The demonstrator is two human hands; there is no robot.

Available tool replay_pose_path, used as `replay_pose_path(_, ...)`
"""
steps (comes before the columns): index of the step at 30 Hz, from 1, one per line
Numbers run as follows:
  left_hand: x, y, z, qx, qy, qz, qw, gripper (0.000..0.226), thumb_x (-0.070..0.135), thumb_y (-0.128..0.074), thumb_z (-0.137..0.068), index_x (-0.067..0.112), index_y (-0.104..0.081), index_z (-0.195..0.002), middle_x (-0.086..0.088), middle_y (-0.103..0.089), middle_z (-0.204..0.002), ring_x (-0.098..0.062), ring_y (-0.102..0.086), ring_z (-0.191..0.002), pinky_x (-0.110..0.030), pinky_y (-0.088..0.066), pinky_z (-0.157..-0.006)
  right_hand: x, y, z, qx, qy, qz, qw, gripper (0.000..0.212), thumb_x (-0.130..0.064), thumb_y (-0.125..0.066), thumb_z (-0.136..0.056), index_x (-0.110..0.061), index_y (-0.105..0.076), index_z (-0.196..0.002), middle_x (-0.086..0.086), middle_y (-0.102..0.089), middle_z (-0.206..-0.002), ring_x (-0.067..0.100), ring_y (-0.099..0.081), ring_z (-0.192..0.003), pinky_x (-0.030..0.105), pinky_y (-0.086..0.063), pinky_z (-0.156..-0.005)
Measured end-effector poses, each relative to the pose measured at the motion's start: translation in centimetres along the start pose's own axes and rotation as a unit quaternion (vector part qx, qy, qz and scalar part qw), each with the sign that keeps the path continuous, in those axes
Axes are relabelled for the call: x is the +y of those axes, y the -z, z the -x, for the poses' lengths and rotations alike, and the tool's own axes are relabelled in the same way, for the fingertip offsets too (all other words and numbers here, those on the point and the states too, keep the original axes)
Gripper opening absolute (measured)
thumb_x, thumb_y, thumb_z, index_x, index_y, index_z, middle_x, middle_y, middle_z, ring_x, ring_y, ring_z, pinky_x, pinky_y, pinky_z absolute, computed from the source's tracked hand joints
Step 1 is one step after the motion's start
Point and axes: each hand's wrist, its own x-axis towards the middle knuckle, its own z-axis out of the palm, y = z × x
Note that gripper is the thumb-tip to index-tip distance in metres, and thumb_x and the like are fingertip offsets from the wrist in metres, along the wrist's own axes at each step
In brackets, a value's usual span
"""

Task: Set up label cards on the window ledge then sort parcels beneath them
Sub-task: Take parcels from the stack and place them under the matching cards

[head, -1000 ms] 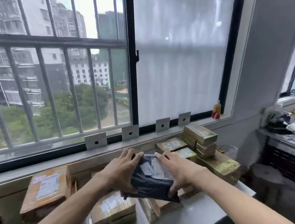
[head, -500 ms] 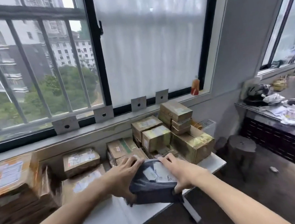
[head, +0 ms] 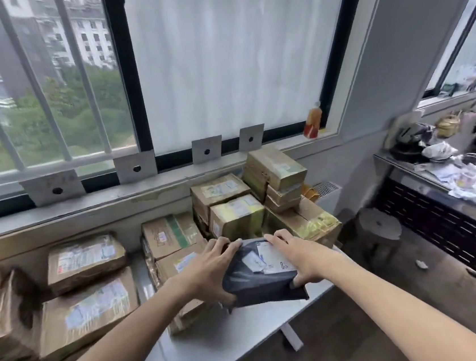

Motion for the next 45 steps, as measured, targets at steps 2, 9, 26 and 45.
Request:
replay_pose_path(2, -1.2, -0.3, -2.0, 0.007, 0.006, -0.004, 1.000, 0.125, 0.062, -0.076, -0.062, 0.023, -0.004, -0.156, -0.001, -0.021, -0.147, -0.022, -0.027, -0.132, -0.033, -0.039, -0.109, 1.0, 0.5, -1.8, -0.002, -0.005, -0.006, 1.000, 0.123, -0.025, -0.086, -0.074, -0.032, 0.004, -0.158, -0.007, -0.001, -0.162, 0.031, -0.047, -0.132, 0.044, -0.045, -0.107)
replay_pose_path(9, -3.4, -1.7, -8.4, 0.035, 0.042, 0.003, 0.999, 0.122, 0.061, -0.077, -0.063, 0.023, -0.006, -0.155, -0.003, -0.023, -0.148, -0.022, -0.028, -0.133, -0.038, -0.044, -0.107, 4.6, 1.6, -7.1, -0.002, -0.021, -0.009, 1.000, 0.120, -0.007, -0.077, -0.079, -0.028, 0.011, -0.158, -0.004, 0.011, -0.165, 0.031, -0.051, -0.128, 0.039, -0.047, -0.097)
replay_pose_path(26, -6.0, -7.3, -16.6, 0.009, 0.168, -0.027, 0.985, 0.124, 0.064, -0.074, -0.062, 0.018, -0.008, -0.157, -0.005, -0.023, -0.148, -0.023, -0.024, -0.137, -0.041, -0.044, -0.107, 12.4, -1.7, -20.9, -0.066, 0.075, -0.003, 0.995, 0.123, 0.001, -0.073, -0.074, -0.029, 0.010, -0.158, 0.003, 0.019, -0.162, 0.033, -0.061, -0.102, 0.041, -0.055, -0.081)
replay_pose_path(45, -1.0, -13.2, -15.3, 0.185, 0.465, 0.322, 0.804, 0.125, 0.030, -0.085, -0.056, 0.019, -0.010, -0.156, -0.004, -0.046, -0.147, -0.020, -0.047, -0.132, -0.034, -0.043, -0.107, 16.8, -9.5, -20.4, -0.036, -0.022, -0.347, 0.937, 0.116, -0.026, -0.084, -0.072, -0.012, -0.009, -0.159, 0.011, -0.028, -0.161, 0.027, -0.036, -0.143, 0.030, -0.033, -0.112)
